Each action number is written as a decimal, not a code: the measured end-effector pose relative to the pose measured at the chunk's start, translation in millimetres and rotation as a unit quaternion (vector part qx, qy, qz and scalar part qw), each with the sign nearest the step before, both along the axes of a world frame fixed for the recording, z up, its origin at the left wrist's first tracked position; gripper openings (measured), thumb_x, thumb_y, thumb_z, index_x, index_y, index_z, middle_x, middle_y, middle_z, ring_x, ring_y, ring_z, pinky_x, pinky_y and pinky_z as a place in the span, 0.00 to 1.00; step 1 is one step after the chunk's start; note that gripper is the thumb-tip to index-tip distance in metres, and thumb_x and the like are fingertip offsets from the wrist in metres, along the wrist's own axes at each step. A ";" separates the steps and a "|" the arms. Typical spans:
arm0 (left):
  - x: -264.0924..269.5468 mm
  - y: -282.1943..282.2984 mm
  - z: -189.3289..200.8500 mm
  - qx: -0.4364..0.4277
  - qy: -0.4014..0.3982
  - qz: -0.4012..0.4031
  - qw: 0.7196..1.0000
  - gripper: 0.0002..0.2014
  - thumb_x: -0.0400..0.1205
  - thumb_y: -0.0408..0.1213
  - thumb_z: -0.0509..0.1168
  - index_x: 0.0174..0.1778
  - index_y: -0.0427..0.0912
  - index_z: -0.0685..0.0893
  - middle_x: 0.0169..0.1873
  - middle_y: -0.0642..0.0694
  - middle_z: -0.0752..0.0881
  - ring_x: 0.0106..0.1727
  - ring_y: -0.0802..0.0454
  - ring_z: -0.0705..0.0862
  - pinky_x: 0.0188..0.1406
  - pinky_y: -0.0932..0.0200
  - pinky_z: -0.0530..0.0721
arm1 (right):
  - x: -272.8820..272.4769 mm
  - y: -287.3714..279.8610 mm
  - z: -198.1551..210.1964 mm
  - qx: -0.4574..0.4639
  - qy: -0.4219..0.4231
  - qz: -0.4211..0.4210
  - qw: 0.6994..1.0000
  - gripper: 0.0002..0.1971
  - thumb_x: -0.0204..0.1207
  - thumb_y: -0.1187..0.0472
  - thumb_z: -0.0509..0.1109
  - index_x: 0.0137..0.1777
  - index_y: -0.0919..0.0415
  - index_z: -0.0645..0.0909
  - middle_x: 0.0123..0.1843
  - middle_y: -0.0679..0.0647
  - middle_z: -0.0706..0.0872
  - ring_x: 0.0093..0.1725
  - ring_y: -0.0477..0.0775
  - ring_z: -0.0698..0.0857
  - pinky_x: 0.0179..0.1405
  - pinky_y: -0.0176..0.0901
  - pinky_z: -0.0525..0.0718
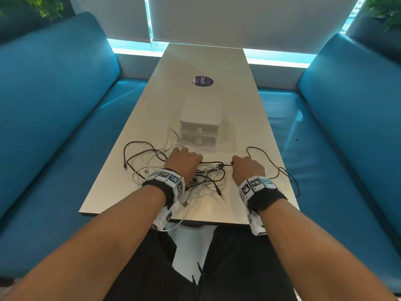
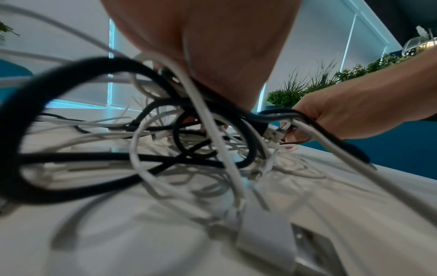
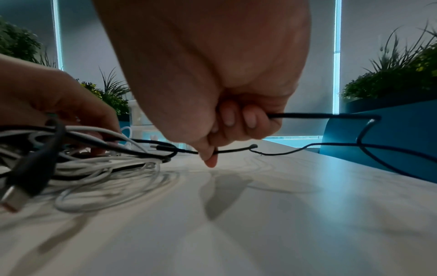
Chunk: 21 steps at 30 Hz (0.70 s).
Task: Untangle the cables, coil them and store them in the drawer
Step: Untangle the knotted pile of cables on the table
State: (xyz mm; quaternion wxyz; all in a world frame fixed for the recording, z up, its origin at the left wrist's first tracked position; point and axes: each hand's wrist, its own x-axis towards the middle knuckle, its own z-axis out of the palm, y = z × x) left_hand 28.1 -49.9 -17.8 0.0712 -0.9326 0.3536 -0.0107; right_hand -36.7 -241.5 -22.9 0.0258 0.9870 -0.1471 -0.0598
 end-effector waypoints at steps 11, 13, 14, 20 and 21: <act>-4.6 -8.8 9.5 -0.046 0.034 -0.030 0.998 0.21 0.81 0.27 0.64 0.69 0.47 0.74 0.60 0.48 0.84 0.61 0.44 0.79 0.47 0.50 0.78 | 10.0 15.3 3.8 0.069 -0.006 -0.008 0.998 0.09 0.82 0.59 0.61 0.58 0.56 0.80 0.54 0.57 0.85 0.51 0.61 0.86 0.42 0.47 0.79; -4.4 -7.3 7.9 -0.045 0.024 -0.027 0.998 0.20 0.81 0.27 0.63 0.68 0.47 0.75 0.60 0.48 0.83 0.60 0.44 0.79 0.43 0.51 0.76 | 9.4 13.0 8.8 0.048 0.013 -0.021 0.999 0.09 0.80 0.61 0.64 0.57 0.57 0.82 0.55 0.56 0.85 0.54 0.60 0.86 0.43 0.46 0.78; -4.9 -6.6 6.8 -0.047 0.020 -0.026 0.998 0.19 0.81 0.27 0.63 0.67 0.47 0.76 0.60 0.48 0.83 0.59 0.44 0.79 0.44 0.51 0.77 | 9.1 11.7 10.5 0.042 0.015 -0.026 0.999 0.09 0.79 0.61 0.65 0.57 0.58 0.82 0.55 0.56 0.85 0.54 0.60 0.86 0.43 0.46 0.77; -4.0 -2.1 5.2 -0.073 0.023 -0.009 0.997 0.19 0.80 0.26 0.62 0.64 0.47 0.76 0.58 0.49 0.84 0.59 0.44 0.79 0.47 0.49 0.81 | 7.3 9.7 5.7 0.051 0.004 -0.023 0.998 0.07 0.81 0.61 0.63 0.54 0.58 0.81 0.52 0.57 0.86 0.50 0.60 0.86 0.42 0.47 0.79; -3.3 -0.8 5.3 -0.074 0.026 0.006 0.997 0.18 0.80 0.26 0.62 0.64 0.47 0.76 0.57 0.48 0.84 0.59 0.44 0.80 0.47 0.49 0.81 | 6.3 7.1 3.6 0.053 -0.003 -0.023 0.998 0.07 0.82 0.60 0.62 0.54 0.58 0.81 0.52 0.57 0.85 0.50 0.60 0.86 0.41 0.47 0.78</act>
